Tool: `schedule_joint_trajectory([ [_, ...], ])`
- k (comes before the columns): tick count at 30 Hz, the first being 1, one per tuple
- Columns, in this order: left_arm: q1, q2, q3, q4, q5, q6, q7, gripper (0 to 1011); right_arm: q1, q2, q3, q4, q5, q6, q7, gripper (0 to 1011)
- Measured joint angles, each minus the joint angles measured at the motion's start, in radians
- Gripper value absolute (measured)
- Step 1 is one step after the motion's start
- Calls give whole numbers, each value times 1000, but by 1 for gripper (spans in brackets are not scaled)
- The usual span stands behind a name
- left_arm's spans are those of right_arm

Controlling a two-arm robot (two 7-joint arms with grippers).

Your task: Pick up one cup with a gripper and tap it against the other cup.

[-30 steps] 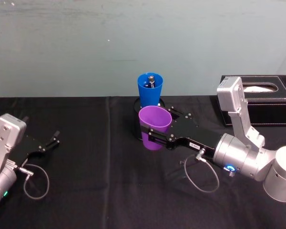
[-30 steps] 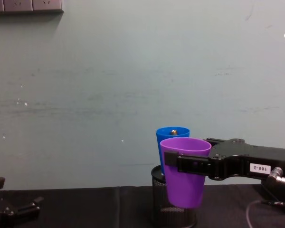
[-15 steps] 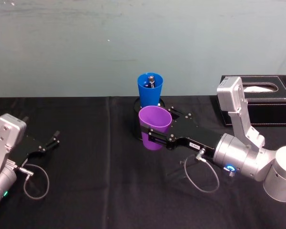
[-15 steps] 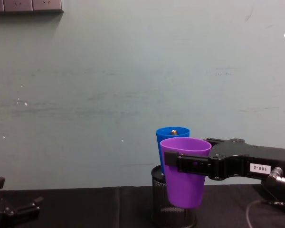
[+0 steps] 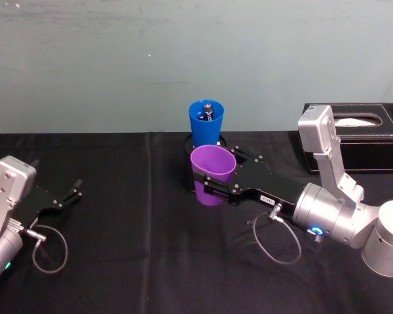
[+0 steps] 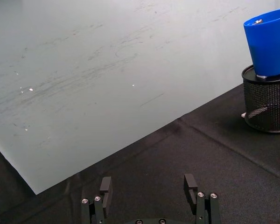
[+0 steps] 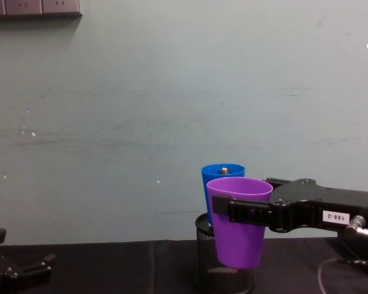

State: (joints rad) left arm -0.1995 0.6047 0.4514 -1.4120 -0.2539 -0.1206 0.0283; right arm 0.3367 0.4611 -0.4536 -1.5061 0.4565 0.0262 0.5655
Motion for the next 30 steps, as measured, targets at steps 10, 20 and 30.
schedule_joint_trajectory([
  [10,0,0,0,0,0,0,0,1000,0,0,0,0,0,0,0,739],
  [20,0,0,0,0,0,0,0,1000,0,0,0,0,0,0,0,739],
  [30,0,0,0,0,0,0,0,1000,12,-10,-4,15,21,2,0,739],
])
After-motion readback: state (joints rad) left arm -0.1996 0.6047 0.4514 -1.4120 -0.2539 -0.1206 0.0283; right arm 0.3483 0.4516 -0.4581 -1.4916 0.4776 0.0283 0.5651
